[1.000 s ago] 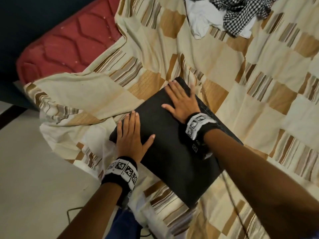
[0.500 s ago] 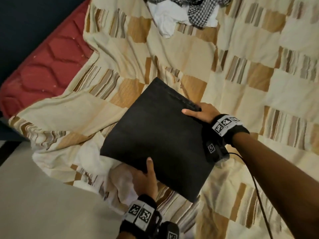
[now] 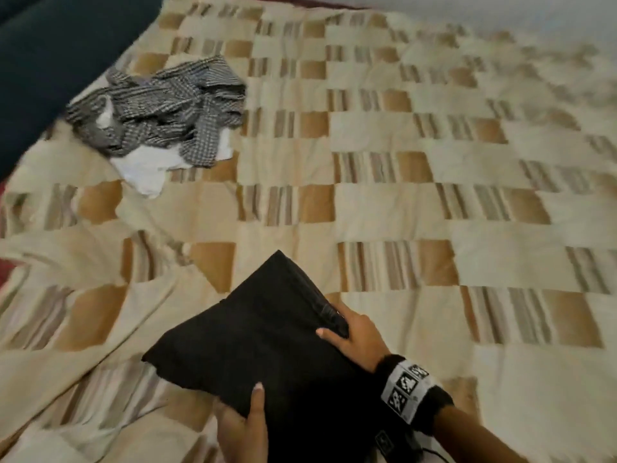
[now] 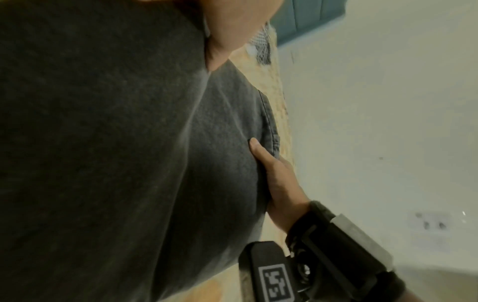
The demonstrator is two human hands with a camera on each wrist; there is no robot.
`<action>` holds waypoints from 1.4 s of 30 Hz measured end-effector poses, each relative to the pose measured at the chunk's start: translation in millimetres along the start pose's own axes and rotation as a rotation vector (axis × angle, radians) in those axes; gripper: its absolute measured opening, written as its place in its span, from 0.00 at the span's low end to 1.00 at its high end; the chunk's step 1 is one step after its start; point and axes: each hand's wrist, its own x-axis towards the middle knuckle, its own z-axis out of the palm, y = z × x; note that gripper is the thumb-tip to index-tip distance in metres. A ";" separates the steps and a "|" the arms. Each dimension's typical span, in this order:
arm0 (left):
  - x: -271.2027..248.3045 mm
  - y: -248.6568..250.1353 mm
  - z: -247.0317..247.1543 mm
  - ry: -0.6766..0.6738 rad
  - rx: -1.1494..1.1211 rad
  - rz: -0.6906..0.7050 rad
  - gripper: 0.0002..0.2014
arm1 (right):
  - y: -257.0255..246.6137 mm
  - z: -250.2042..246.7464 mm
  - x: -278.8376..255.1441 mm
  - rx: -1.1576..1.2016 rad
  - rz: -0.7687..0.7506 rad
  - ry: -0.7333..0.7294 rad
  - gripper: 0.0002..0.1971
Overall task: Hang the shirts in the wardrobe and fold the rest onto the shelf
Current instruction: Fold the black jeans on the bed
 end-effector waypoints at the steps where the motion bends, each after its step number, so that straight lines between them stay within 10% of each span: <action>1: -14.0 3.0 20.5 -0.038 0.028 0.024 0.30 | 17.3 -23.6 -10.8 0.015 0.024 0.040 0.21; 10: -93.3 126.9 283.4 -0.576 0.058 0.561 0.27 | 112.2 -310.4 -13.1 0.100 0.141 0.491 0.19; 16: -111.2 226.6 386.4 -0.554 0.058 0.770 0.41 | 147.9 -448.8 49.2 -0.005 0.361 0.687 0.43; 20: -81.3 194.0 357.7 -0.468 0.340 0.967 0.39 | 161.1 -407.9 70.2 -0.137 0.338 0.577 0.40; 27: 81.2 164.4 251.9 -0.374 0.978 0.836 0.32 | 135.7 -253.2 115.1 -0.308 0.330 0.271 0.34; 42: 395.6 256.2 -73.6 -0.080 1.446 0.431 0.52 | -154.5 1.6 324.8 -0.457 -0.079 0.114 0.27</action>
